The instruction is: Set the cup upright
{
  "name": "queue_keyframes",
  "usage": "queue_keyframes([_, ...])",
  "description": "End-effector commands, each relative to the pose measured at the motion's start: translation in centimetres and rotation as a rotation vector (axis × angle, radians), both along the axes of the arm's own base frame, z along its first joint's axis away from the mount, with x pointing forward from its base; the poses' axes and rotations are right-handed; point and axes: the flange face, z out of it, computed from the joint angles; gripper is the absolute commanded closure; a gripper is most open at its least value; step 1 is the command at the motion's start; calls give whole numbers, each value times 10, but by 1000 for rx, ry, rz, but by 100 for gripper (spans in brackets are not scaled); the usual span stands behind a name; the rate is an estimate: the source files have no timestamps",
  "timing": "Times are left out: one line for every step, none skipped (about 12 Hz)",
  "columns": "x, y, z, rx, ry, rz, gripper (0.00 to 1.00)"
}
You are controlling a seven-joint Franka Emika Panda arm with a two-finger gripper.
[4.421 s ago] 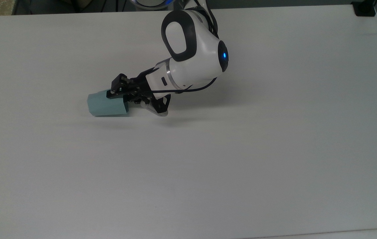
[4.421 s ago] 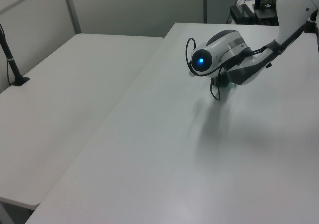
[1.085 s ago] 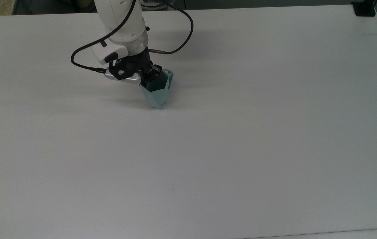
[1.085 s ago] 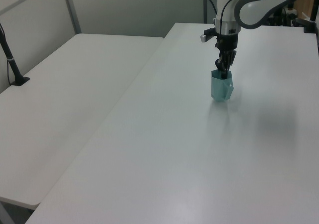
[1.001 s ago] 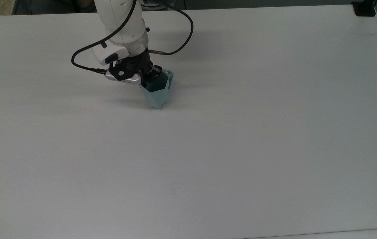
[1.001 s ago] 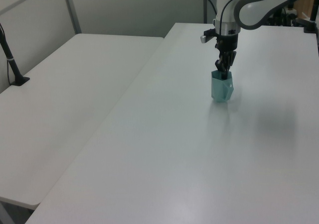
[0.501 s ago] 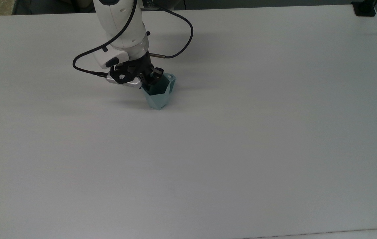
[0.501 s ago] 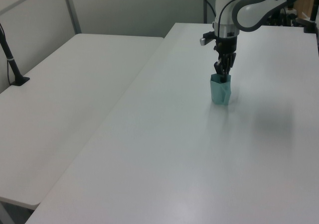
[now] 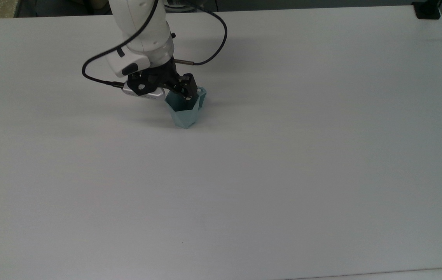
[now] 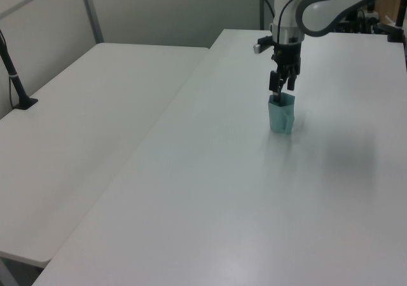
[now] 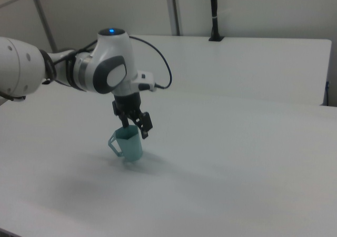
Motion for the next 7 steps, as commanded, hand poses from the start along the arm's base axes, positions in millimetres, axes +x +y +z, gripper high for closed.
queue_keyframes([-7,-1,103,47,-50,-17,0])
queue_keyframes([-6,-11,137,58,-97,-41,0])
queue_keyframes([-9,-21,160,60,-113,-33,0])
queue_keyframes([-18,-25,173,54,-103,37,0])
queue_keyframes([-33,-30,184,32,-62,132,0])
queue_keyframes([-42,-34,193,-4,-35,172,0])
queue_keyframes([-45,-41,201,-88,-5,188,0])
